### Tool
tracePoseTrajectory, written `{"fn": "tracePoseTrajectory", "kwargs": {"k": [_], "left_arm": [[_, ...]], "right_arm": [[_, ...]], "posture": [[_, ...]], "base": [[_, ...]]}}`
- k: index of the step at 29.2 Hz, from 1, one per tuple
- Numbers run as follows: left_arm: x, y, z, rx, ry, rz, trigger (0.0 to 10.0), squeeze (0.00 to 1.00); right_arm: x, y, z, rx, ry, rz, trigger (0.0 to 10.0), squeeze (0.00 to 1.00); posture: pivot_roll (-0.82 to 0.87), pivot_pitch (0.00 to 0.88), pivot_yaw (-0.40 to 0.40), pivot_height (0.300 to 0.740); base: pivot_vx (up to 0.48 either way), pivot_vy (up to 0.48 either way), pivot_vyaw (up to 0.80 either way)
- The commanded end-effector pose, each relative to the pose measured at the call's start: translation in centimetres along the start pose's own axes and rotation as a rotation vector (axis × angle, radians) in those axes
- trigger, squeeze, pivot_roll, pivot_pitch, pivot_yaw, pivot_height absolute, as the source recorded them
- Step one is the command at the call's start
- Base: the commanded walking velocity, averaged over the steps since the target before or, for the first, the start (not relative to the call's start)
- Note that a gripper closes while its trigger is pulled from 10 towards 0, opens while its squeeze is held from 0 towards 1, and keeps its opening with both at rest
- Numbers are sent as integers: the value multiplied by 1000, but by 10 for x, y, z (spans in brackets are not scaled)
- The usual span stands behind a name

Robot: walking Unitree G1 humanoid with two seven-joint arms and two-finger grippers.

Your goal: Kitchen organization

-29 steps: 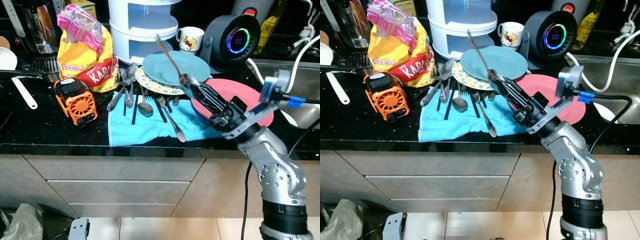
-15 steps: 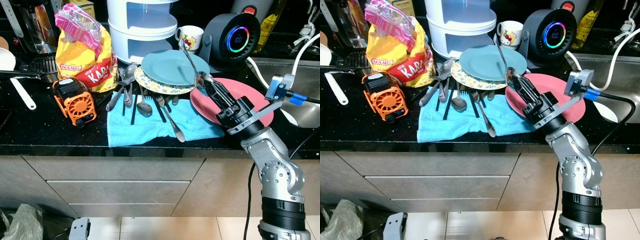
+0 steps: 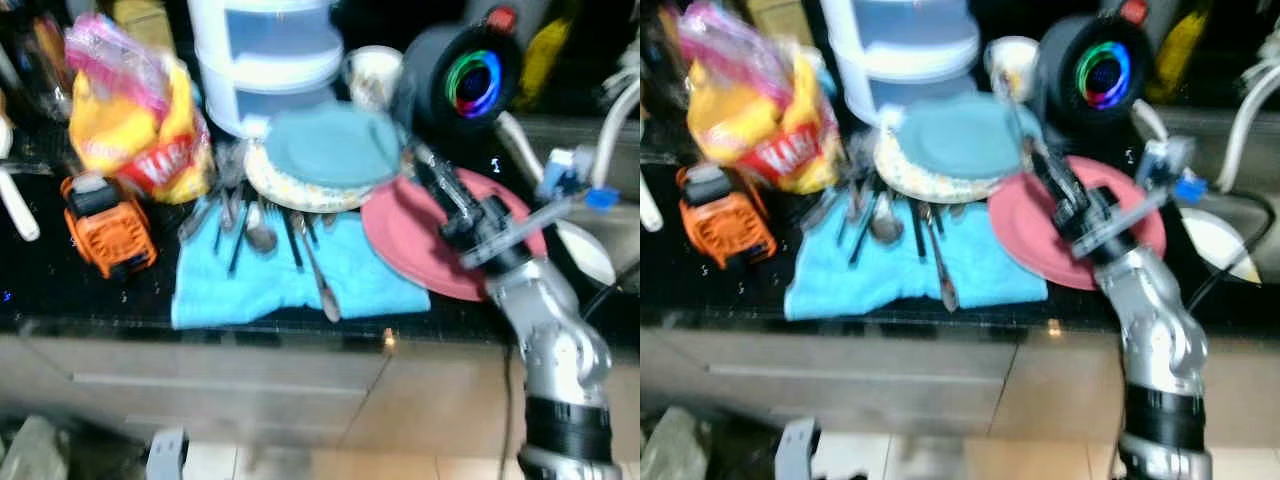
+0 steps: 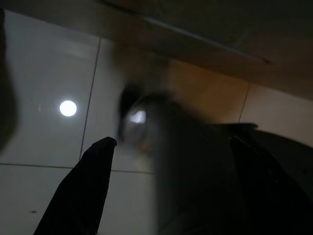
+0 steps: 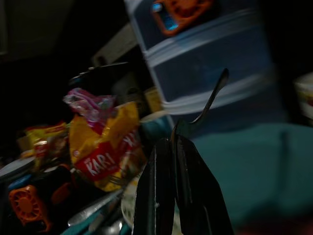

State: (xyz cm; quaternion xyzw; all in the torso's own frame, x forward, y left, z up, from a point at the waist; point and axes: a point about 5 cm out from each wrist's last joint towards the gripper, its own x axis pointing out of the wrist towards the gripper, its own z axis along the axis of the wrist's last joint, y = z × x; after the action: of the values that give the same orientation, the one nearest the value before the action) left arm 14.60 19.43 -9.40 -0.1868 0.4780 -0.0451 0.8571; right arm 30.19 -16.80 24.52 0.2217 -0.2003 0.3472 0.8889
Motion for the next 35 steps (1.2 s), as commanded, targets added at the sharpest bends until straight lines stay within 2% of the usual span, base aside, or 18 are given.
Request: {"fn": "tracePoseTrajectory", "kwargs": {"k": [1, 5, 26, 31, 35], "left_arm": [[-3, 4, -12, -12, 40, 15, 10000, 0], [-3, 4, -12, -15, 40, 14, 10000, 0], [-3, 6, -15, 27, 58, 92, 10000, 0], [-3, 5, -15, 36, 60, 91, 10000, 0], [-3, 5, -15, 40, 63, 91, 10000, 0]], "right_arm": [[-3, 0, -2, 7, -6, -5, 10000, 0], [-2, -1, 0, 19, -14, -8, 10000, 0], [-2, -2, -1, 21, -10, -15, 10000, 0], [-3, 1, -2, 37, -12, 10, 10000, 0], [-5, 9, 3, 88, -55, 79, 10000, 0]], "posture": [[58, 78, -22, 740], [57, 77, -25, 740], [61, 85, -20, 740], [60, 86, -21, 740], [60, 86, -19, 740]], "base": [[277, -390, 0], [263, -384, 0], [0, 0, 0], [-118, 0, 0], [-300, 0, 0]]}}
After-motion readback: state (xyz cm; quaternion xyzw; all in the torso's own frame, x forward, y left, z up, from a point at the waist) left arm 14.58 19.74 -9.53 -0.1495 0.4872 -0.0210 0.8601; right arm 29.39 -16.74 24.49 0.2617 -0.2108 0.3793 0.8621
